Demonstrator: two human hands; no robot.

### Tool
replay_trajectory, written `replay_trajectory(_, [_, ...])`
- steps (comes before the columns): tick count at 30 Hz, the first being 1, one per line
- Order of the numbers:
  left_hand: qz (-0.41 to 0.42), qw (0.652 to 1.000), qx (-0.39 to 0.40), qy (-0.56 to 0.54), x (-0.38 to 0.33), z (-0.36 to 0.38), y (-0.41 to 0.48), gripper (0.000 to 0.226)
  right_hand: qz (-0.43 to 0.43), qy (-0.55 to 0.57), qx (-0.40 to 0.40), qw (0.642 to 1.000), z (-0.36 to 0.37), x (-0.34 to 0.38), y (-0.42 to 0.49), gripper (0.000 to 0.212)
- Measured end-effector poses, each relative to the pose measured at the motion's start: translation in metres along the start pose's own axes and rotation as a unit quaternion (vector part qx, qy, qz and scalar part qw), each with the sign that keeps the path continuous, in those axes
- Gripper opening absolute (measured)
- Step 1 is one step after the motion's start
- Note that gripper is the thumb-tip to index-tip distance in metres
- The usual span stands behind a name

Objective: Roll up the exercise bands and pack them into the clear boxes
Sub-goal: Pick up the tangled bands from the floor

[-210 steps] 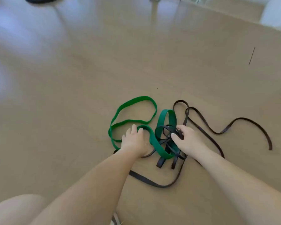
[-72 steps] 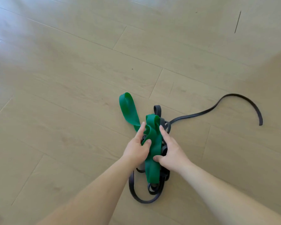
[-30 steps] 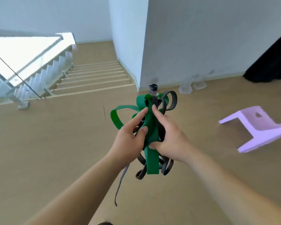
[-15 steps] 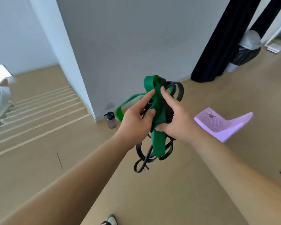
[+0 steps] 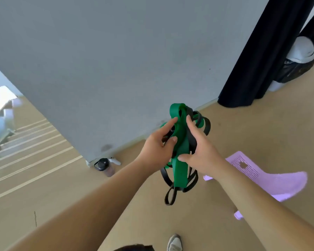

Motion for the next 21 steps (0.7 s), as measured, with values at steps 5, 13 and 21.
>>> replay_trajectory(5, [-0.043, 0.999, -0.009, 0.009, 0.004, 0.001, 0.113, 0.057, 0.029, 0.000, 0.033, 0.999, -0.059, -0.026, 0.103, 0.118])
replay_trajectory(13, [-0.104, 0.994, -0.012, -0.026, 0.051, 0.001, 0.286, 0.057, 0.101, 0.009, 0.063, 0.993, -0.121, -0.087, 0.260, 0.120])
replay_trajectory(21, [-0.174, 0.984, -0.021, -0.005, 0.082, 0.009, 0.431, 0.056, 0.156, 0.025, 0.108, 0.981, -0.175, -0.142, 0.394, 0.117])
Point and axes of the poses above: each hand's wrist, its own y-axis towards the middle knuckle, its own z-axis out of the palm, x = y × z, the point moved 1 cm from there along y, towards the middle knuckle, and after that the axes turned 7 degrees about x, right-handed, at the moved point
